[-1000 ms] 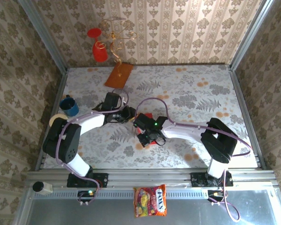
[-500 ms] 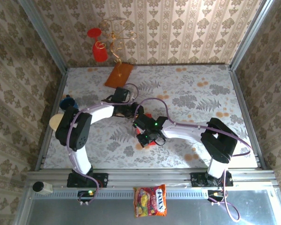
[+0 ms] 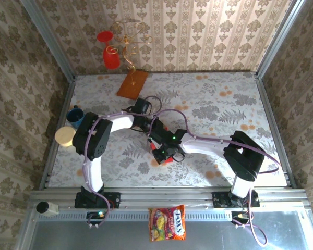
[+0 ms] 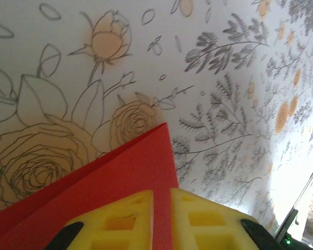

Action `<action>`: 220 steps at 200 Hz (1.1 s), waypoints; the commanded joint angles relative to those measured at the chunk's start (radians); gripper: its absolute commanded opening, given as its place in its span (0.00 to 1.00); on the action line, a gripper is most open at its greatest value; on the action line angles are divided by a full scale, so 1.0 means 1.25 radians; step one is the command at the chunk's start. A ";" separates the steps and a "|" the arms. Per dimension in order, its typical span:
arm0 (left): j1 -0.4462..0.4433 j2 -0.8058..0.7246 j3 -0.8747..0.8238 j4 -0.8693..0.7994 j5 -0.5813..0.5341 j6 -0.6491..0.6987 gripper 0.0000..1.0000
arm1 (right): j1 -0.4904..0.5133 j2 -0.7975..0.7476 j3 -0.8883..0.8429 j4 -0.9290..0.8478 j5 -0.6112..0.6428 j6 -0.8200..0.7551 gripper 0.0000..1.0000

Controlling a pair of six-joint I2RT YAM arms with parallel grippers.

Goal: Fold a paper plane with a square sheet of paper (pick it up from the middle)
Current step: Third fold the triangle at the center of the table.

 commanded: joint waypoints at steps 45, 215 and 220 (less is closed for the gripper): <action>0.017 0.028 0.005 -0.038 0.012 0.057 0.11 | -0.040 -0.008 0.023 -0.005 -0.060 -0.015 0.00; 0.026 0.036 -0.043 -0.007 0.043 0.062 0.03 | -0.141 0.083 0.085 -0.044 -0.079 -0.087 0.00; 0.027 0.035 -0.046 -0.004 0.042 0.058 0.03 | -0.140 0.084 0.085 -0.043 -0.077 -0.086 0.00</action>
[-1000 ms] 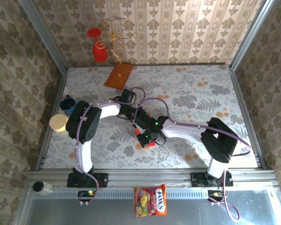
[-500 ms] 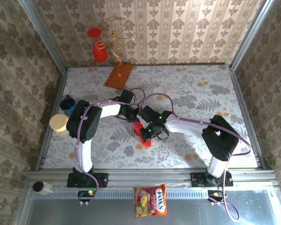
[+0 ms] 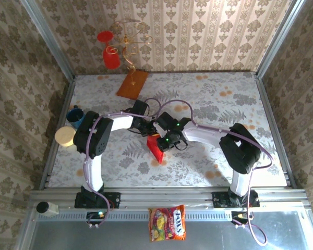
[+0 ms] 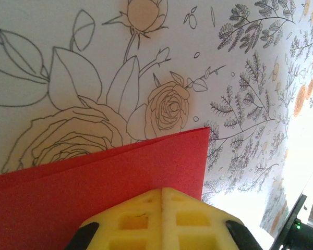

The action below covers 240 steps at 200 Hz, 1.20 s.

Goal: Fold a paper plane with a square sheet of paper (pick it up from the middle)
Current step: Third fold the triangle at the center of the table.

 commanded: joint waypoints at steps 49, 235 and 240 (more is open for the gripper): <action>0.005 -0.005 -0.065 0.037 -0.018 -0.042 0.03 | -0.009 0.041 0.020 -0.022 0.008 -0.023 0.00; 0.015 -0.094 -0.179 0.232 -0.073 -0.257 0.01 | -0.009 0.055 -0.060 0.064 -0.004 0.029 0.00; 0.014 -0.098 -0.184 0.242 -0.075 -0.266 0.01 | -0.010 0.056 -0.062 0.065 -0.004 0.029 0.00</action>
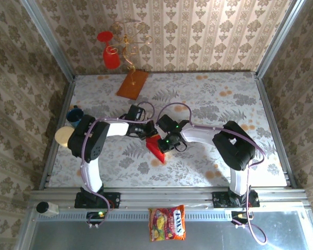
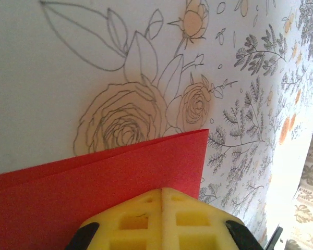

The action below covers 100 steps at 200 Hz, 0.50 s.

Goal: Fold a paper plane with a square sheet of paper (pick it up from the middle)
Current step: Third fold the triangle at the center of the table.

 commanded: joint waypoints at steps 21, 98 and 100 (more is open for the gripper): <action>0.012 -0.032 -0.037 0.065 -0.036 -0.096 0.02 | -0.003 0.010 -0.026 -0.006 -0.003 0.015 0.00; 0.042 -0.096 -0.023 0.106 -0.039 -0.089 0.16 | -0.004 0.003 -0.035 -0.007 -0.004 0.016 0.00; 0.043 -0.098 -0.022 0.106 -0.040 -0.089 0.17 | -0.004 0.004 -0.036 -0.008 -0.003 0.016 0.00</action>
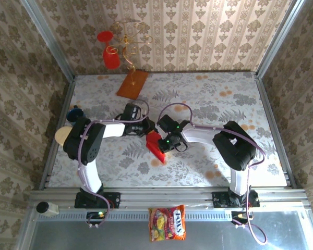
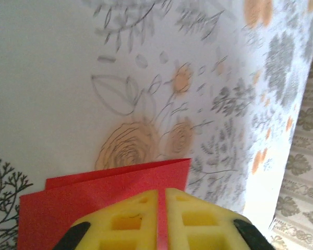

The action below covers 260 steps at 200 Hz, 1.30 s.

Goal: Fold a paper plane with a square sheet of paper (pick it up from the middle)
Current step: Third fold the triangle at the center of the table.

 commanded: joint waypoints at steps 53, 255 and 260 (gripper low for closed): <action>0.034 -0.149 -0.067 0.004 -0.017 0.047 0.08 | -0.002 0.004 -0.021 -0.030 -0.004 0.004 0.00; -0.088 -0.188 -0.246 0.116 -0.020 0.066 0.00 | -0.002 0.006 -0.022 -0.036 -0.007 0.000 0.00; -0.088 -0.187 -0.246 0.113 -0.022 0.066 0.00 | -0.002 0.008 -0.022 -0.036 -0.007 0.000 0.00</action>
